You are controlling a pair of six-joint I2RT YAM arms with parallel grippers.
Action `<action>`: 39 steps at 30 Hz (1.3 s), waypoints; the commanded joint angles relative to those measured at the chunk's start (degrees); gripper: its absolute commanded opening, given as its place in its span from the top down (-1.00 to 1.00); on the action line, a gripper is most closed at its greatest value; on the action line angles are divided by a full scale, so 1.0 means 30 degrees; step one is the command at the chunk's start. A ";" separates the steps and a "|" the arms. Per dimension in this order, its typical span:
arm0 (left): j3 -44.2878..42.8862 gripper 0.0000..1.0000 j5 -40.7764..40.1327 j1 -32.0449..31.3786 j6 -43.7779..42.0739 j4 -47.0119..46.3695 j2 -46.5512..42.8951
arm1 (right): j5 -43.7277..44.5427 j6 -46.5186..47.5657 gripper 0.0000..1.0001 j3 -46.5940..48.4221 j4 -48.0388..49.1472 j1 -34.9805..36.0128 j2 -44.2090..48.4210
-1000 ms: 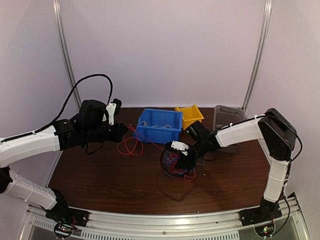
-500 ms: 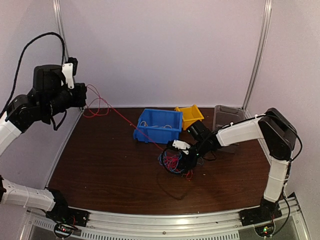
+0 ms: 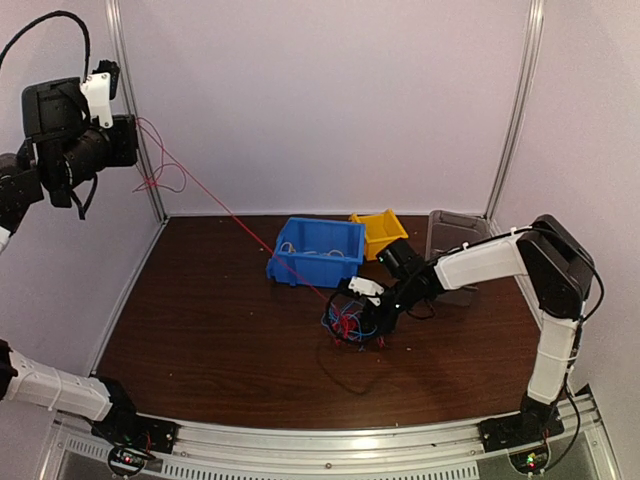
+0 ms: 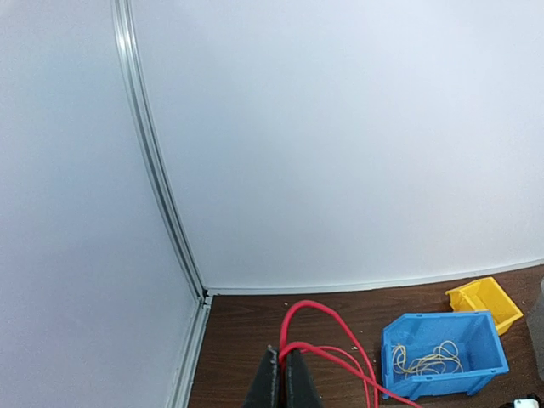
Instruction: Untangle the cables
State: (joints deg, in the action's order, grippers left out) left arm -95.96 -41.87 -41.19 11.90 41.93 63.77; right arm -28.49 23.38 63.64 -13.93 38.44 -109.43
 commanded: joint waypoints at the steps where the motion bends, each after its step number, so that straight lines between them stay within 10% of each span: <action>1: -0.2553 1.00 -0.2767 0.0195 -0.2613 -0.1385 0.0169 | -0.0049 -0.0368 -0.01 0.0494 -0.0677 -0.0303 -0.0551; 13: -0.3917 1.00 -0.1968 0.0195 -0.3266 -0.1097 0.1262 | -0.1852 0.0035 0.11 0.0053 -0.0803 -0.1487 0.0407; 24: 0.1006 1.00 0.8163 0.0195 -0.1877 -0.1374 0.1412 | -0.7365 0.3310 -0.23 0.1548 -0.4701 -0.1636 0.4316; 39: 0.1973 1.00 0.9536 0.0195 -0.1243 -0.2493 0.1039 | -0.2349 -0.0609 -0.16 0.6387 -0.0476 0.1399 -0.0637</action>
State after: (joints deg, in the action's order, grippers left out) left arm -90.13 -14.81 -40.86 7.27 38.00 67.44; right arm -39.55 23.66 79.09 -18.37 40.99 -107.33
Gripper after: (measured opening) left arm 0.014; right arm 0.594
